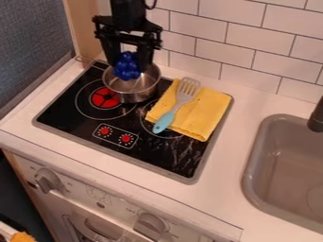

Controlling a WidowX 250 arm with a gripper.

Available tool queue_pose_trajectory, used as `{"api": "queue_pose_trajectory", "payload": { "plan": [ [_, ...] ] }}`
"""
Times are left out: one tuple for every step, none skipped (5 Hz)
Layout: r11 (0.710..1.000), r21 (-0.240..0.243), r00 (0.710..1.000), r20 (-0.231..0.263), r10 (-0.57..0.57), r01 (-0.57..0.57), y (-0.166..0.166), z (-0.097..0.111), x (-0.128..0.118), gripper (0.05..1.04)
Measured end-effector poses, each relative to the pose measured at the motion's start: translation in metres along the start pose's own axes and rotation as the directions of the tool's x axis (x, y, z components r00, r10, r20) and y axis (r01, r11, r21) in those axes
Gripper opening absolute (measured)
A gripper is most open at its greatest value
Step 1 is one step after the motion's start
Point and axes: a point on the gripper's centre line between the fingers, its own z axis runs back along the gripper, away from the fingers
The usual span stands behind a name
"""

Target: Put the purple object to the silver pot

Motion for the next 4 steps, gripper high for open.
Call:
{"api": "queue_pose_trajectory", "payload": {
  "plan": [
    [1.000, 0.003, 1.000, -0.025, 0.017, -0.017, 0.004, -0.019, 0.015, 0.793],
    [0.999, 0.015, 0.999, -0.031, 0.036, -0.036, 0.009, -0.026, 0.024, 0.863],
    [0.999, 0.039, 0.998, -0.045, 0.037, -0.035, 0.014, -0.027, 0.027, 1.012],
    [0.999, 0.032, 0.998, -0.054, 0.028, -0.026, 0.012, -0.026, 0.025, 1.009]
  ]
}}
